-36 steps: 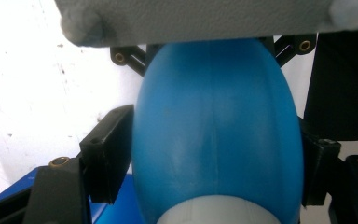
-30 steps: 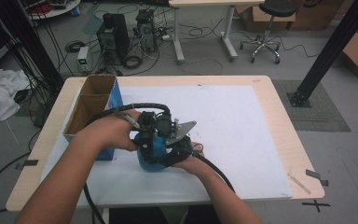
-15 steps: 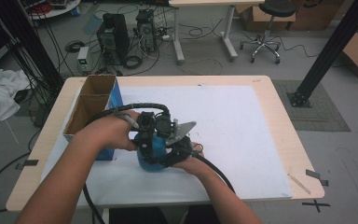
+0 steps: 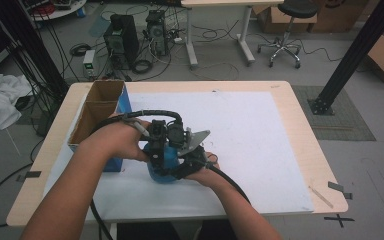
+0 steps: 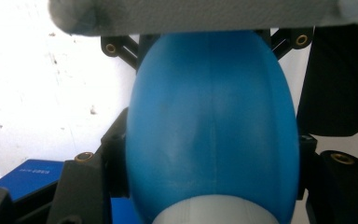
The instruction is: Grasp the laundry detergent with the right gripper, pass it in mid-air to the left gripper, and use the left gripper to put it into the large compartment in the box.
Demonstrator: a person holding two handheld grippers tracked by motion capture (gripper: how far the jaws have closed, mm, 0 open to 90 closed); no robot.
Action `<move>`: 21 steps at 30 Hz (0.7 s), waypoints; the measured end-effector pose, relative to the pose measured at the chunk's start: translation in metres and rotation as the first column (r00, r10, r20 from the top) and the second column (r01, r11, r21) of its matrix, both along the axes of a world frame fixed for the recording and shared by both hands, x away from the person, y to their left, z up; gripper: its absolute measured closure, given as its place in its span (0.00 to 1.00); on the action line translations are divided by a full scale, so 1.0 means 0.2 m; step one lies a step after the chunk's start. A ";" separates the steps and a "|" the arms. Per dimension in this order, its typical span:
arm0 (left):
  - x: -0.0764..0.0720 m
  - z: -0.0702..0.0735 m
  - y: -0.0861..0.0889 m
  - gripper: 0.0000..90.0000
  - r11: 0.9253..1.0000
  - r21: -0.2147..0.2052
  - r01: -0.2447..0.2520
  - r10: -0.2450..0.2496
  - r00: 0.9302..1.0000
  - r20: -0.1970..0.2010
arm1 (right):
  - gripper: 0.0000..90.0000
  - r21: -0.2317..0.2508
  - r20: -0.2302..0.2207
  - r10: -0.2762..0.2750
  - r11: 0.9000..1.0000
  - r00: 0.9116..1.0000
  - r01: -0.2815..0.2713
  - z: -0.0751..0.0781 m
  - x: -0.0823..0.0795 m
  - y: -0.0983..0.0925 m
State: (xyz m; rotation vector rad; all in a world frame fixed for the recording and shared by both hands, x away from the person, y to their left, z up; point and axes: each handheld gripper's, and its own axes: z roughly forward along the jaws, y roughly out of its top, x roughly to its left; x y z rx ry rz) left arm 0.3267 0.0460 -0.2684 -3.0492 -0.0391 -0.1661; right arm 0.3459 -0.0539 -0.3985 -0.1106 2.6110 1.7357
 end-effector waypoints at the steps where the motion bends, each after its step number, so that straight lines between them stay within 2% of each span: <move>1: 0.00 0.00 0.00 0.43 1.000 0.004 0.003 -0.003 1.000 -0.002 | 0.49 0.001 -0.004 -0.001 1.000 1.000 0.001 0.00 0.00 0.00; 4: 0.01 0.01 -0.02 0.43 1.000 0.003 -0.003 0.003 1.000 -0.012 | 0.48 -0.011 0.009 -0.004 1.000 1.000 0.004 0.02 0.00 -0.02; 5: 0.01 0.01 -0.03 0.43 1.000 0.011 -0.005 0.005 1.000 -0.019 | 0.48 -0.009 0.022 0.002 1.000 1.000 -0.002 0.02 0.00 -0.02; 6: 0.02 0.01 -0.03 0.43 1.000 0.011 -0.007 0.008 1.000 -0.023 | 0.44 0.004 0.014 -0.001 1.000 1.000 0.001 0.03 -0.01 -0.03; 8: 0.02 0.01 -0.04 0.43 1.000 0.019 -0.003 0.003 1.000 -0.021 | 0.39 -0.003 -0.016 -0.003 1.000 1.000 0.003 0.05 0.00 -0.04; 9: 0.02 0.01 -0.04 0.43 1.000 0.017 -0.005 0.005 1.000 -0.019 | 0.36 0.001 -0.079 -0.005 1.000 0.997 0.005 0.06 -0.02 -0.05; 10: 0.03 0.01 -0.04 0.43 1.000 0.016 -0.008 0.008 1.000 -0.019 | 0.34 -0.021 0.002 -0.008 1.000 1.000 0.008 0.05 0.02 -0.06; 11: 0.03 0.01 -0.04 0.43 1.000 0.017 -0.012 0.013 1.000 -0.022 | 0.32 -0.028 0.015 -0.004 1.000 1.000 0.004 0.05 0.03 -0.06; 12: 0.03 0.02 -0.04 0.43 1.000 0.015 -0.017 0.018 1.000 -0.024 | 0.31 -0.025 -0.048 -0.002 1.000 0.999 0.001 0.06 0.01 -0.07; 16: 0.04 0.04 -0.04 0.43 1.000 0.012 -0.026 0.027 0.999 -0.027 | 0.25 -0.062 -0.048 -0.010 0.998 0.999 0.007 0.07 0.00 -0.09; 21: 0.05 0.05 -0.04 0.43 0.999 0.017 -0.027 0.027 0.999 -0.023 | 0.19 -0.067 -0.044 -0.008 0.998 0.999 0.005 0.12 0.01 -0.13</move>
